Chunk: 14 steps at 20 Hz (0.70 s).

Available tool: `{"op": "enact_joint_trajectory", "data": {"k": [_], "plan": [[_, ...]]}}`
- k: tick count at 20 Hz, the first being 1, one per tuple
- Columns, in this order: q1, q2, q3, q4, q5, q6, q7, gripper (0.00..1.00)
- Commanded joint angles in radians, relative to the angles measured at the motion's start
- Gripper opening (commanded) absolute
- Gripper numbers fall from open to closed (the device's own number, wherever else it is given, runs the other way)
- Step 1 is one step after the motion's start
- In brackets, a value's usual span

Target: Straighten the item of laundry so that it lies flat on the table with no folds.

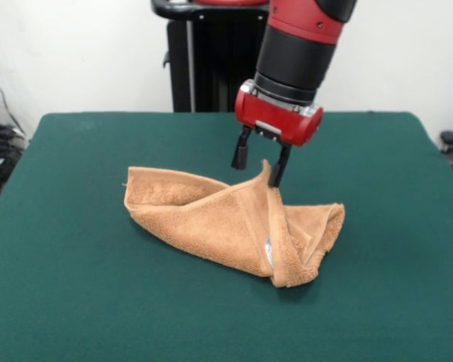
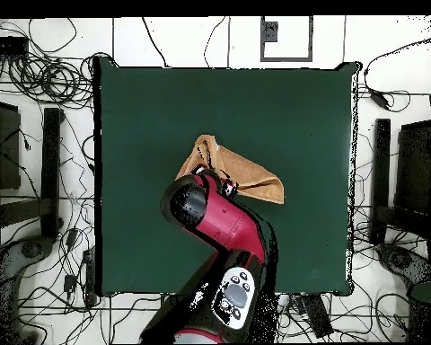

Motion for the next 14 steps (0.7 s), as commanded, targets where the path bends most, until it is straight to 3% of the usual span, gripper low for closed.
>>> {"op": "enact_joint_trajectory", "data": {"k": [1, 14], "plan": [[-0.018, 0.032, 0.172, 0.054, 0.03, -0.074, 0.265, 1.0], [-0.061, 0.011, 0.244, 0.075, 0.021, -0.14, 0.271, 1.0]]}}
